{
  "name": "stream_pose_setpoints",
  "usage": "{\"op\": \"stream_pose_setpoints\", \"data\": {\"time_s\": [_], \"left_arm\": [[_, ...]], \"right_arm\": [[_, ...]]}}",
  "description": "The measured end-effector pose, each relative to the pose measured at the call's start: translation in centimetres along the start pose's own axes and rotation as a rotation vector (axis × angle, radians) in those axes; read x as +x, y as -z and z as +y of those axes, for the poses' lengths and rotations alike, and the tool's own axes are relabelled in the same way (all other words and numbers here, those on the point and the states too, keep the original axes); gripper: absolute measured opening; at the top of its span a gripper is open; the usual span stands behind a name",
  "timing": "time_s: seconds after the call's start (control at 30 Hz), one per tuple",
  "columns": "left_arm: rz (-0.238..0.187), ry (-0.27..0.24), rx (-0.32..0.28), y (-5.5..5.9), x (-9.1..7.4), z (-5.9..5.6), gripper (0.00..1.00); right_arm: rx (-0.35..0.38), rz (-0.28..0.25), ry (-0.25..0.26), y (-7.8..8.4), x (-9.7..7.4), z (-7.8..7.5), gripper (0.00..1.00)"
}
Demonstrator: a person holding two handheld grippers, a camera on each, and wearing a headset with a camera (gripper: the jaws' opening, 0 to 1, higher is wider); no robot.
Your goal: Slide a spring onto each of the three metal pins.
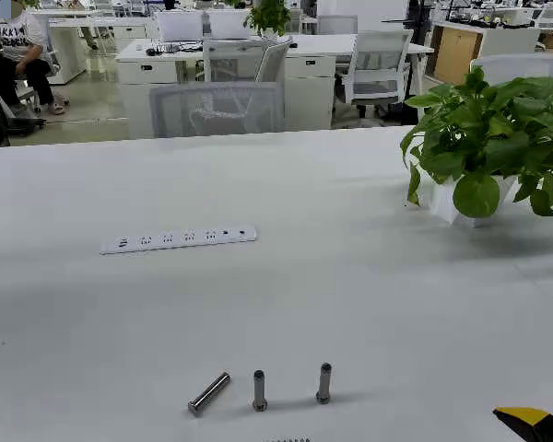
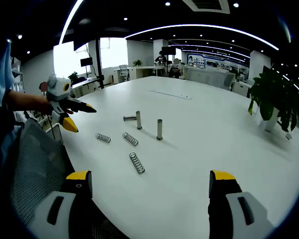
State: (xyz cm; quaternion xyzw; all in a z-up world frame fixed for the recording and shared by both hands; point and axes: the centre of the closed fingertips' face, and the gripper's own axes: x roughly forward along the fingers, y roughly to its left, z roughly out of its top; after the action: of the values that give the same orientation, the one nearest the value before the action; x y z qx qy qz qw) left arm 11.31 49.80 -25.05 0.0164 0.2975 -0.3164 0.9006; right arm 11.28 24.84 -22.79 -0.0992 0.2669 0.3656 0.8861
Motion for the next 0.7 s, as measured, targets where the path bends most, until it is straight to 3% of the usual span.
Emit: {"op": "stream_pose_setpoints", "data": {"time_s": [0.7], "left_arm": [[0.016, -0.006, -0.011, 0.26, 0.20, 0.39, 1.00]], "right_arm": [[-0.023, 0.013, -0.006, 0.24, 0.12, -0.08, 0.99]]}}
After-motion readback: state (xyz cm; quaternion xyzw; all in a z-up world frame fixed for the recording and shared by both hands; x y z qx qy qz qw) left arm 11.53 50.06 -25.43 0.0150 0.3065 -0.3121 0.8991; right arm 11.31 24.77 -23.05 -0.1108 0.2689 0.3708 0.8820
